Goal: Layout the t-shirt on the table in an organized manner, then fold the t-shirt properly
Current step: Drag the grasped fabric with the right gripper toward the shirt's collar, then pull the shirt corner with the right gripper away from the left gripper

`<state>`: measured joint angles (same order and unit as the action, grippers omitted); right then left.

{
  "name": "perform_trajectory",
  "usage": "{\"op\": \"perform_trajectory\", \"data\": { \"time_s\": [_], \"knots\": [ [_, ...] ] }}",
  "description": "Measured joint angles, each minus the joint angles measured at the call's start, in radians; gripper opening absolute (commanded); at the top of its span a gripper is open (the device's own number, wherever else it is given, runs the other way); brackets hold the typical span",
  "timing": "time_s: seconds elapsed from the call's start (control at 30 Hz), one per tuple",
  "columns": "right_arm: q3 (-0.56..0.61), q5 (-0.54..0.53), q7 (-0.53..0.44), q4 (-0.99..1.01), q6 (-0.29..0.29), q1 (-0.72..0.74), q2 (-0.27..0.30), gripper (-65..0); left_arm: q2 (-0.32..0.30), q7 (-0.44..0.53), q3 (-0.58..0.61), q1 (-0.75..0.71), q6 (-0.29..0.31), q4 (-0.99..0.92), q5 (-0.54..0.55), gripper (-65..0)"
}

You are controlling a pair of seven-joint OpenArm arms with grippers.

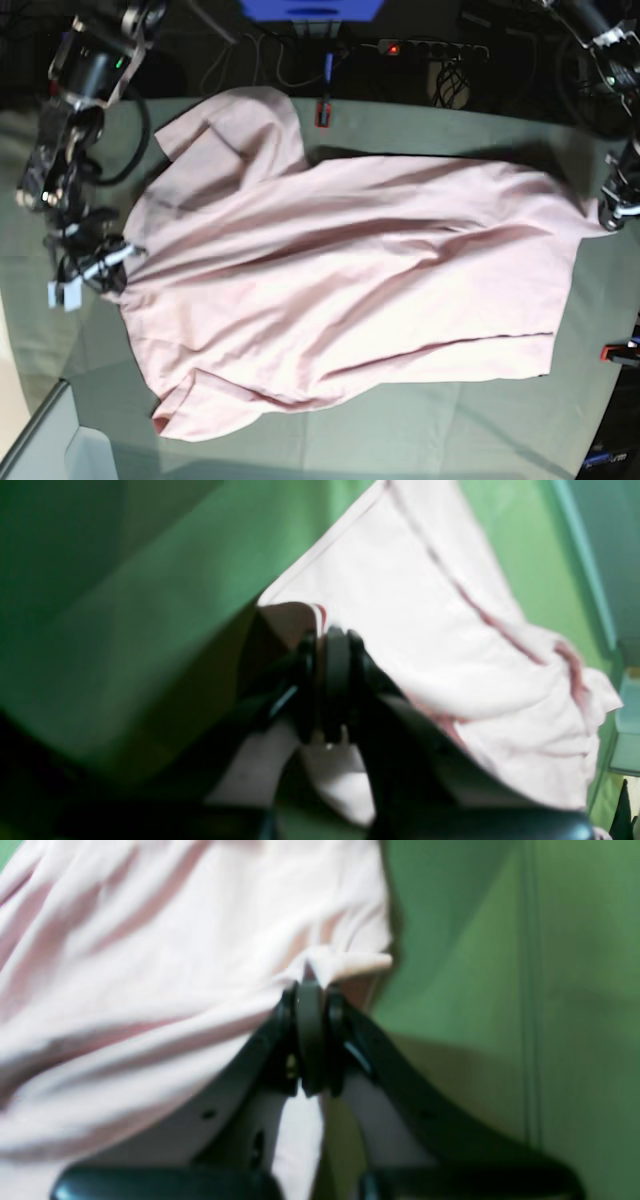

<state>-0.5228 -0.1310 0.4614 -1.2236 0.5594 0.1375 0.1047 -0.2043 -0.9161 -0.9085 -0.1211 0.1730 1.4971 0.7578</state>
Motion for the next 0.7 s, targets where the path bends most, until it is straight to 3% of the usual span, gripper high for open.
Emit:
{"op": "perform_trajectory", "data": {
  "time_s": [0.23, 0.33, 0.43, 0.53, 0.7],
  "knots": [
    [0.000, 0.003, -0.001, 0.208, -0.003, 0.155, 0.079, -64.0, 0.002, -0.007, -0.002, -0.006, -0.001, 0.001, 0.000, -64.9],
    [0.033, 0.003, -0.001, 0.233, -0.003, 0.161, 0.104, -52.4, 0.002, -0.007, -0.001, -0.009, -0.001, 0.001, -0.001, -64.9],
    [0.079, 0.003, -0.004, 0.235, -0.002, 0.143, 0.129, -36.0, 0.002, -0.007, -0.002, -0.013, -0.001, 0.001, -0.001, -64.9],
    [0.062, 0.003, 0.001, 0.196, -0.002, 0.103, 0.120, -23.5, 0.002, -0.008, -0.001, -0.009, -0.001, 0.001, 0.000, -64.9],
    [0.004, 0.003, -0.001, -0.029, 0.016, -0.013, 0.090, -25.8, 0.002, -0.007, -0.002, -0.009, -0.001, 0.001, 0.000, -64.9]
  ]
}}
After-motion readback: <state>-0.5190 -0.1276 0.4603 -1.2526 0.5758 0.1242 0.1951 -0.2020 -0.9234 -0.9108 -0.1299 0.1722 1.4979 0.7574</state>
